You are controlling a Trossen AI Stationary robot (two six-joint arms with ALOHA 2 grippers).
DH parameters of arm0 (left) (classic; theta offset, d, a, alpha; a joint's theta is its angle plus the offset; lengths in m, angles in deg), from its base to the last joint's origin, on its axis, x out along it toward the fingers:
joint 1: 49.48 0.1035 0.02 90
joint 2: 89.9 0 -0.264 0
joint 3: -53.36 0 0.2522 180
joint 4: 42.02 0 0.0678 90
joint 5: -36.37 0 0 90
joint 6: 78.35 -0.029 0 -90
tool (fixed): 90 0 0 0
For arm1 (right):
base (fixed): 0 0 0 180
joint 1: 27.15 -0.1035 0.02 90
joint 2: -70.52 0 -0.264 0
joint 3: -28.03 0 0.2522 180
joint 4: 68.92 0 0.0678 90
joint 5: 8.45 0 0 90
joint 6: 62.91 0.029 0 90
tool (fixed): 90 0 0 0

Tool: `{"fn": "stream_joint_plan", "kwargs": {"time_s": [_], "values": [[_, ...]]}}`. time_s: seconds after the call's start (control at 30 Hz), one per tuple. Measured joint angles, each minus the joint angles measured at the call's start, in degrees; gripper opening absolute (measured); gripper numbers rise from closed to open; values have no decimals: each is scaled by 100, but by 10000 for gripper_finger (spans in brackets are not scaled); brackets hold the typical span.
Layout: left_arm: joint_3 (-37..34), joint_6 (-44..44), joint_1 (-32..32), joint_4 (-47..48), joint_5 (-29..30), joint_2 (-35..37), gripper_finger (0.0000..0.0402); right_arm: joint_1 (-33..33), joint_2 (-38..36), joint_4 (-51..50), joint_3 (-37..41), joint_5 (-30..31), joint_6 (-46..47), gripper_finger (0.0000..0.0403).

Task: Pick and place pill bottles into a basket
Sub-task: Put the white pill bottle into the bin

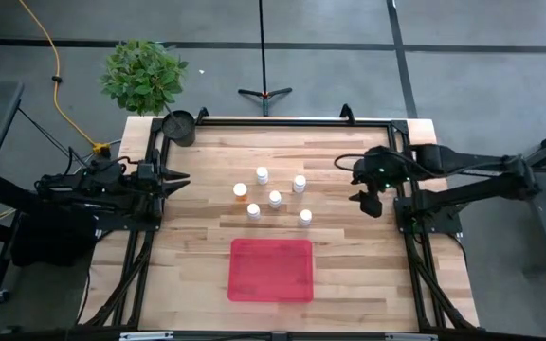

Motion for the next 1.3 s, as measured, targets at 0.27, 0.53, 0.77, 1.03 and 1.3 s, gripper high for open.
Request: {"fn": "stream_joint_plan", "kwargs": {"time_s": [0.27,0.53,0.77,1.03,1.3], "values": [[0,133,0,2,3,0,111,0,1236,-824,-1145,-3,-223,236],[-2,140,0,2,4,0,111,0,2294,-1308,-1987,-4,-216,236],[-2,147,0,7,9,0,111,0,2980,-1483,-2263,-128,-222,236],[-4,154,0,95,21,0,111,-4,3406,-1370,-2288,-249,-207,236],[-4,154,0,94,20,0,111,-4,3646,-699,-2288,-390,-116,236]]}}
